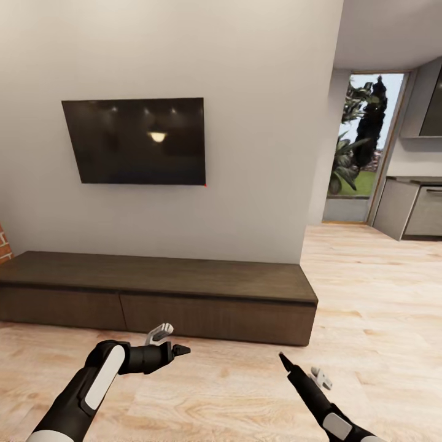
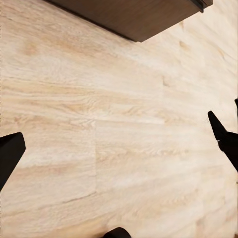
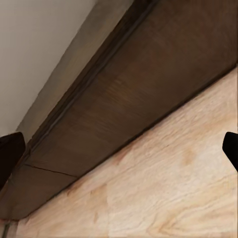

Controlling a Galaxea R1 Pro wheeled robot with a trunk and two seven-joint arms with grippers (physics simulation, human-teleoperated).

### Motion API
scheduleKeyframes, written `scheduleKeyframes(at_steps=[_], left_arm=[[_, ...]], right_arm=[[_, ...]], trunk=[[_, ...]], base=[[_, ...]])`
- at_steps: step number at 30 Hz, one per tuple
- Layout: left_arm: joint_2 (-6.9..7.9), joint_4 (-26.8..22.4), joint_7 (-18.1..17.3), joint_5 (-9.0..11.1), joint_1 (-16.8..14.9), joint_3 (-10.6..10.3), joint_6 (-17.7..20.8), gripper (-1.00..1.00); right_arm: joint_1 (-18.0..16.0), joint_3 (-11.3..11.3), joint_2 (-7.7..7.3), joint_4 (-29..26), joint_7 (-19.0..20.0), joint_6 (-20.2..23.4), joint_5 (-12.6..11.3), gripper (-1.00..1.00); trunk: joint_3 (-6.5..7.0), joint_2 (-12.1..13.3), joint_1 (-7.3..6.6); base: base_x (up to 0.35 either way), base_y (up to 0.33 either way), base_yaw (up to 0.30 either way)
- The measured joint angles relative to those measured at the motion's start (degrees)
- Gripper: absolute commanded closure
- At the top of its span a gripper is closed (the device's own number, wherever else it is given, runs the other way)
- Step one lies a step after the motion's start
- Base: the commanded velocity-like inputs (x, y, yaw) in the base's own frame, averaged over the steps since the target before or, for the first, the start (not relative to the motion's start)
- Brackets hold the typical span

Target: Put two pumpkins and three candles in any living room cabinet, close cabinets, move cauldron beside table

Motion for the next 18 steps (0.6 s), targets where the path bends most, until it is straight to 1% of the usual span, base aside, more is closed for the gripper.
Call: scheduleKeyframes(at_steps=[2, 5, 8, 12, 18], left_arm=[[0.0, 0.01, 0.0, 0.01, 0.0, 0.02, 0.0, -1.0], [-0.07, 0.02, -0.01, 0.01, 0.0, 0.03, 0.01, -1.0], [-0.17, 0.02, 0.0, 0.01, 0.0, 0.03, 0.01, -1.0], [-0.26, 0.02, -0.01, 0.01, 0.0, -0.02, 0.01, -1.0], [-0.31, 0.02, -0.03, 0.01, 0.0, -0.13, 0.02, -1.0]], right_arm=[[0.0, 0.03, -0.11, 0.0, 3.19, 1.86, -3.35, -1.0], [0.0, 0.03, -0.27, 0.01, 7.91, 7.64, -8.05, -1.0], [0.0, 0.03, -0.3, 0.02, 9.54, 10.53, -10.66, -1.0], [0.0, 0.08, -0.24, 0.02, 9.67, 11.04, -11.68, -1.0], [0.0, 0.66, -0.21, 0.02, 9.64, 6.42, -12.04, -1.0]], trunk=[[-0.36, -0.8, 0.44], [-0.9, -2.01, 1.1], [-1.44, -3.21, 1.76], [-2.15, -4.81, 2.64], [-3.23, -7.22, 3.96]], base=[[0.0, 0.0, 0.0], [0.0, 0.0, 0.0], [0.0, 0.0, 0.0], [0.0, 0.0, 0.0], [0.0, 0.0, 0.0]])
